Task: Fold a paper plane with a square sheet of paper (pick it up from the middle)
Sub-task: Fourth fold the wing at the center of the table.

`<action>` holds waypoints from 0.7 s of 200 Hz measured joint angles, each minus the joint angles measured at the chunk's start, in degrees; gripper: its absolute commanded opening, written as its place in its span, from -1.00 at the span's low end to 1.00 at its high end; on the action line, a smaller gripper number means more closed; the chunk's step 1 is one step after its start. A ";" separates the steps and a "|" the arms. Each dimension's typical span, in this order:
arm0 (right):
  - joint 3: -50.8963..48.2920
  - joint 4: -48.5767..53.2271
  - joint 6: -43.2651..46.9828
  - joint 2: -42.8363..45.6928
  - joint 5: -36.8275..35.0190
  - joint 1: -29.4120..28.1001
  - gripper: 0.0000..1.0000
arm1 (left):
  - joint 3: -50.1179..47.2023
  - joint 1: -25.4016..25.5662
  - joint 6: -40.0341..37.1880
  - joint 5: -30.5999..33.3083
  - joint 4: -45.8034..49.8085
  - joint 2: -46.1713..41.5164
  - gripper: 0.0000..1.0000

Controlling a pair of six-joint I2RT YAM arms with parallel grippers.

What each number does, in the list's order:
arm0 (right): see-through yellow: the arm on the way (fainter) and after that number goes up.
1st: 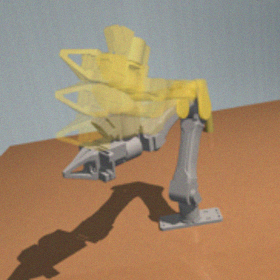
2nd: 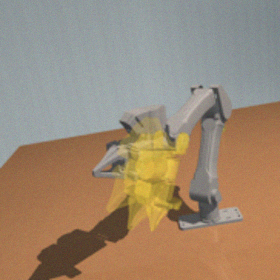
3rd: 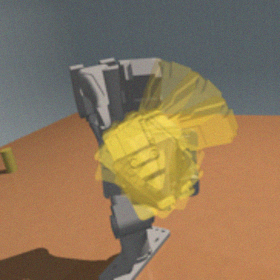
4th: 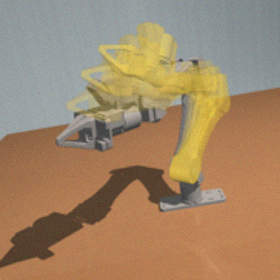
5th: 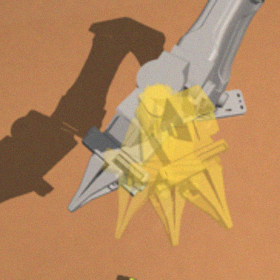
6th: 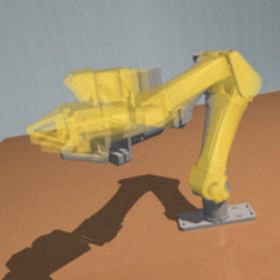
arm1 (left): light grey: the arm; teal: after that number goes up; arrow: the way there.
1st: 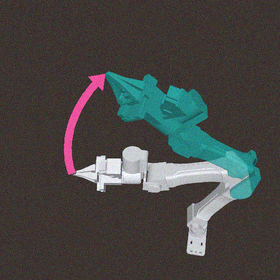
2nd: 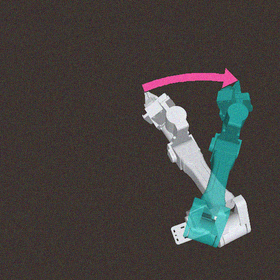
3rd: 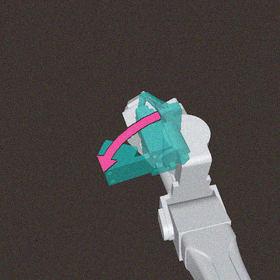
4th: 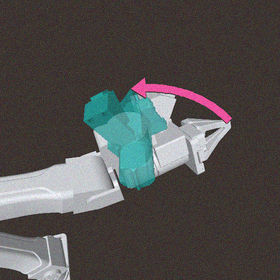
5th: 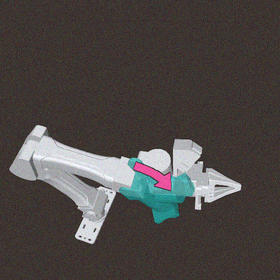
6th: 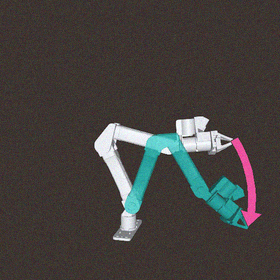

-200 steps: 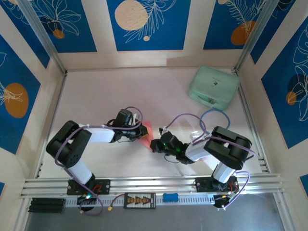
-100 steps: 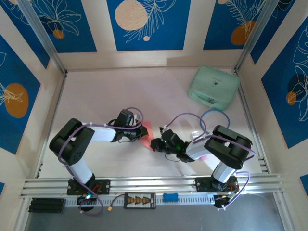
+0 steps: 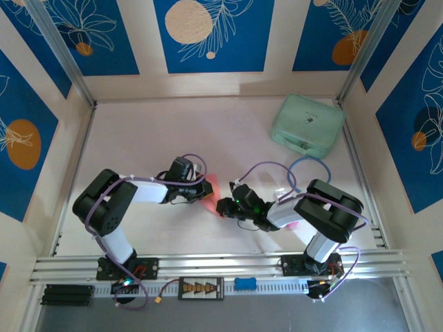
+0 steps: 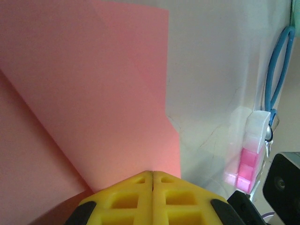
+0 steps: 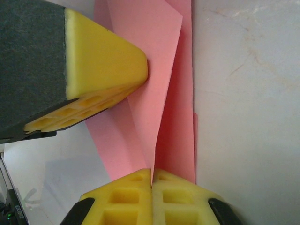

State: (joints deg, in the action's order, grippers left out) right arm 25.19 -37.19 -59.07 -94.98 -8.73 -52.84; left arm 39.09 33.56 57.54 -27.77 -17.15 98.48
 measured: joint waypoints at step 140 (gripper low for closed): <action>0.59 1.29 -0.63 0.04 0.87 0.42 -0.87 | 1.38 0.00 -1.07 0.24 1.75 1.22 -0.95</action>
State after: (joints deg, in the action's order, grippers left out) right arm 25.78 -35.90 -59.70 -94.94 -7.86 -52.42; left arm 40.47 33.56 56.47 -27.53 -15.40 99.70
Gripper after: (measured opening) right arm 0.064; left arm 0.065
